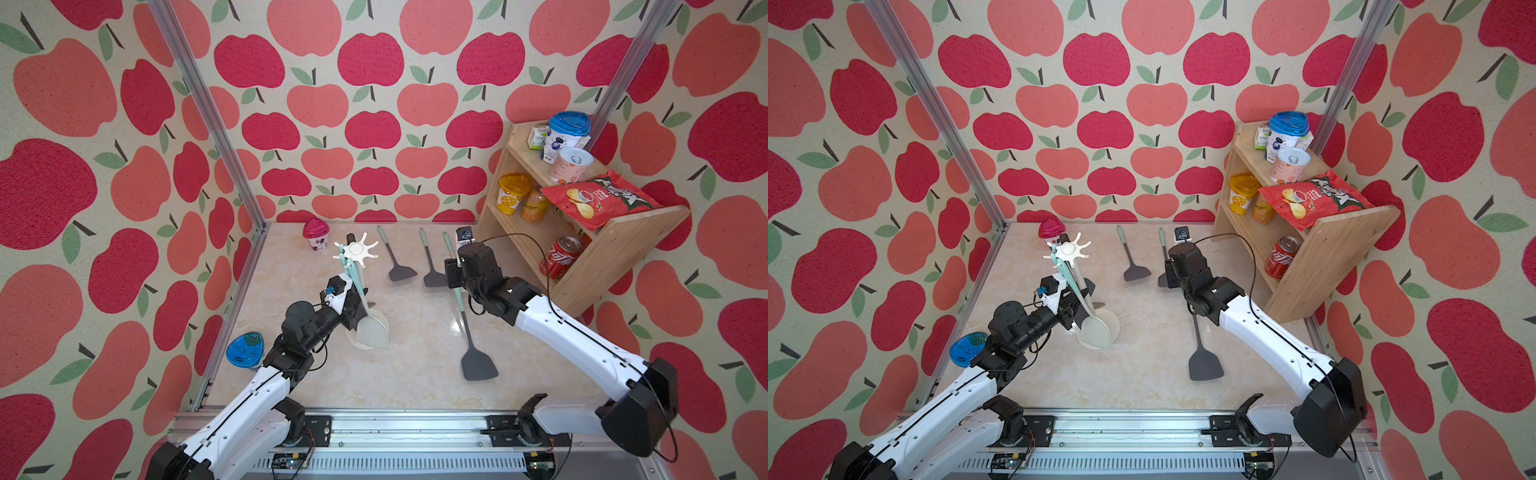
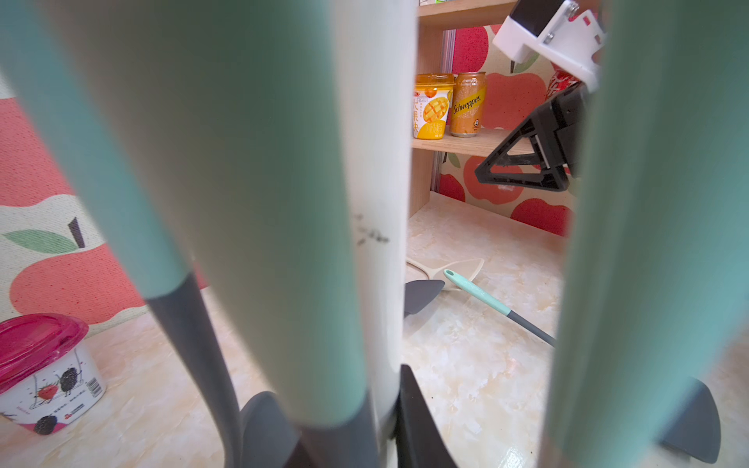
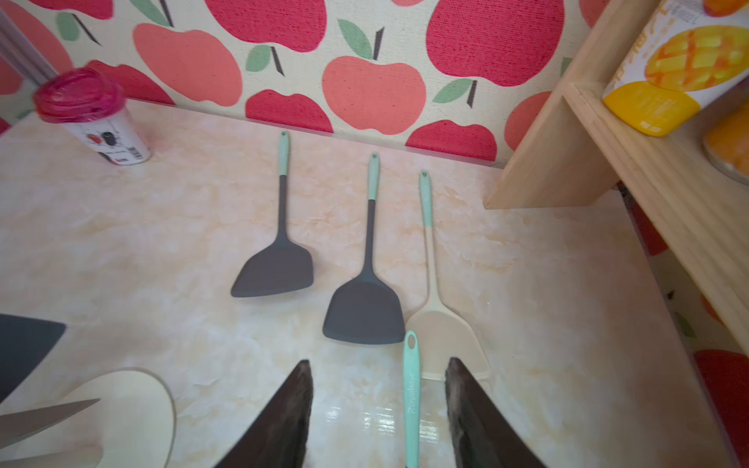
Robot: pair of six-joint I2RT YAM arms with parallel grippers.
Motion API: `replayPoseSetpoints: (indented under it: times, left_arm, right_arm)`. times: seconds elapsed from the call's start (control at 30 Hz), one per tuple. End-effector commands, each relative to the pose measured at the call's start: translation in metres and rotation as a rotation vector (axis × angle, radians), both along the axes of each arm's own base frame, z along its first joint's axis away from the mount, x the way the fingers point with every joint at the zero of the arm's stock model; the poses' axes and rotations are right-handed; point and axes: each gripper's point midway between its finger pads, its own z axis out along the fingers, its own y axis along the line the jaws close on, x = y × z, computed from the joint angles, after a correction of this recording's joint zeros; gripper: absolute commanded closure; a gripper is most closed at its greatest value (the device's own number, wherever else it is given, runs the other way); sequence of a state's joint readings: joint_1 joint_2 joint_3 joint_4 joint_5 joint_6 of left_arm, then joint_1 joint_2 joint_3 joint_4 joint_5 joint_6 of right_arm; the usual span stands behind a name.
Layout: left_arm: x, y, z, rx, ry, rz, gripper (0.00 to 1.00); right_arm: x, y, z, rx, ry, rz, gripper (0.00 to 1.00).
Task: Take the spatula off the kitchen utensil rack
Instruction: Place the spatula at the center of the board, then take off the spatula from the rack.
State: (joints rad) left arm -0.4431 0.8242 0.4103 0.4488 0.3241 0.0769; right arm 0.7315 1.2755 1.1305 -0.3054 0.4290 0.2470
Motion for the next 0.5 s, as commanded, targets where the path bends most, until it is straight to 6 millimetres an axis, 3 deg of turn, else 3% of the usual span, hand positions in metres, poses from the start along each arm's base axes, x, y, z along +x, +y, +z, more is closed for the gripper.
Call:
replayPoseSetpoints:
  times: [0.0, 0.2, 0.47]
  left_arm:
    - [-0.008, 0.003, -0.065, 0.152, 0.160, -0.009, 1.00]
    - [-0.007, 0.000, -0.066, 0.151, 0.169, -0.021, 1.00]
    - [-0.005, -0.001, -0.066, 0.146, 0.178, -0.021, 1.00]
  right_arm:
    - [-0.024, 0.034, 0.035, 0.176, -0.061, 0.222, 0.46]
    - [-0.049, 0.052, 0.041, 0.246, -0.095, 0.375, 0.46]
    - [-0.095, 0.096, 0.055, 0.303, -0.198, 0.646, 0.46]
